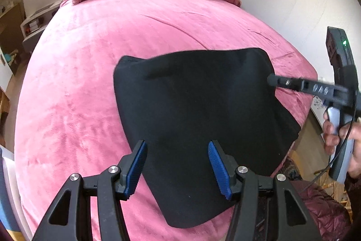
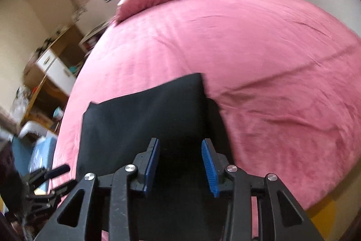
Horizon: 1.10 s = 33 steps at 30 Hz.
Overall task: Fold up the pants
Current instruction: 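Open both tools and release the folded black pants onto the bed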
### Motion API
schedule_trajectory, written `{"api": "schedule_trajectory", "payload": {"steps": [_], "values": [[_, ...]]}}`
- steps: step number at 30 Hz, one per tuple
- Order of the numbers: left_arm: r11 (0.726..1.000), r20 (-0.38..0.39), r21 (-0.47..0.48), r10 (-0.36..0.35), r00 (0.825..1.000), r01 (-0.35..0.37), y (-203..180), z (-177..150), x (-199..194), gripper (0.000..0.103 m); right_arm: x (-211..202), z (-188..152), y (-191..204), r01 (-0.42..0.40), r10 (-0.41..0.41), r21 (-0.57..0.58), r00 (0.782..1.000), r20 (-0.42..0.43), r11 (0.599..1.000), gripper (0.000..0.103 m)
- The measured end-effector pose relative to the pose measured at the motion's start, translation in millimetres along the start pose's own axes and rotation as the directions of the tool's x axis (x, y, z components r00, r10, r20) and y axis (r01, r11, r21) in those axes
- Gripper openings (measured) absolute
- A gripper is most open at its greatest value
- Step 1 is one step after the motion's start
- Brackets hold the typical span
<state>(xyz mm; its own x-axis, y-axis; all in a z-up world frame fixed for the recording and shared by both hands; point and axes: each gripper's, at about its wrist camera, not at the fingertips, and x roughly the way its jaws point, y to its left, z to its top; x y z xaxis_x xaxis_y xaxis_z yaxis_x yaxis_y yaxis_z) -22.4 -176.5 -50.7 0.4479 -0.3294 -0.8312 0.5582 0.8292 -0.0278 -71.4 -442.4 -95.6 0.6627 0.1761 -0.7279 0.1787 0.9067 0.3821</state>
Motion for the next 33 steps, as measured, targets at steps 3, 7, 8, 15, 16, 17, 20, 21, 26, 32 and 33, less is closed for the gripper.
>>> {"api": "schedule_trajectory", "payload": {"steps": [3,7,8,15,16,17,20,21,26,32,33], "values": [[1.000,-0.016,-0.017,0.009,1.000,-0.010,5,2,5,0.058,19,-2,6,0.040,-0.041,-0.030,0.998,-0.042,0.999,0.041],[0.999,-0.058,-0.049,0.011,0.998,-0.014,9,0,19,0.058,42,-5,-7,0.085,-0.086,-0.018,0.993,-0.085,0.996,0.055],[0.998,-0.067,-0.061,0.003,0.998,-0.008,10,0,24,0.058,49,-5,-13,0.083,-0.082,0.002,0.992,-0.097,0.997,0.056],[0.987,-0.095,-0.159,-0.028,0.995,0.013,26,-5,43,0.066,73,-9,-29,0.082,-0.078,0.029,0.991,-0.113,0.996,0.071],[0.985,-0.090,-0.170,-0.034,0.995,0.018,28,-6,42,0.068,74,-9,-29,0.080,-0.077,0.031,0.991,-0.110,0.996,0.072],[0.985,-0.091,-0.173,-0.031,0.995,0.015,30,-7,42,0.070,74,-9,-29,0.083,-0.080,0.025,0.991,-0.106,0.996,0.073],[0.980,-0.076,-0.198,-0.046,0.996,0.030,35,-10,38,0.070,73,-9,-30,0.074,-0.071,0.026,0.992,-0.103,0.997,0.074],[0.980,-0.069,-0.196,-0.034,0.997,0.020,35,-11,35,0.070,72,-8,-29,0.073,-0.070,0.023,0.992,-0.101,0.997,0.074],[0.975,-0.015,-0.199,0.100,0.995,-0.101,38,-13,13,0.070,49,-7,-21,0.101,-0.101,-0.009,0.991,-0.089,0.995,0.077],[0.943,0.053,-0.265,0.220,0.974,-0.199,33,-16,-15,0.070,7,-24,1,0.128,-0.128,-0.076,0.992,-0.001,0.989,0.077],[0.943,0.055,-0.262,0.226,0.973,-0.204,29,-16,-18,0.070,4,-26,5,0.128,-0.128,-0.092,0.992,0.005,0.987,0.077]]}}
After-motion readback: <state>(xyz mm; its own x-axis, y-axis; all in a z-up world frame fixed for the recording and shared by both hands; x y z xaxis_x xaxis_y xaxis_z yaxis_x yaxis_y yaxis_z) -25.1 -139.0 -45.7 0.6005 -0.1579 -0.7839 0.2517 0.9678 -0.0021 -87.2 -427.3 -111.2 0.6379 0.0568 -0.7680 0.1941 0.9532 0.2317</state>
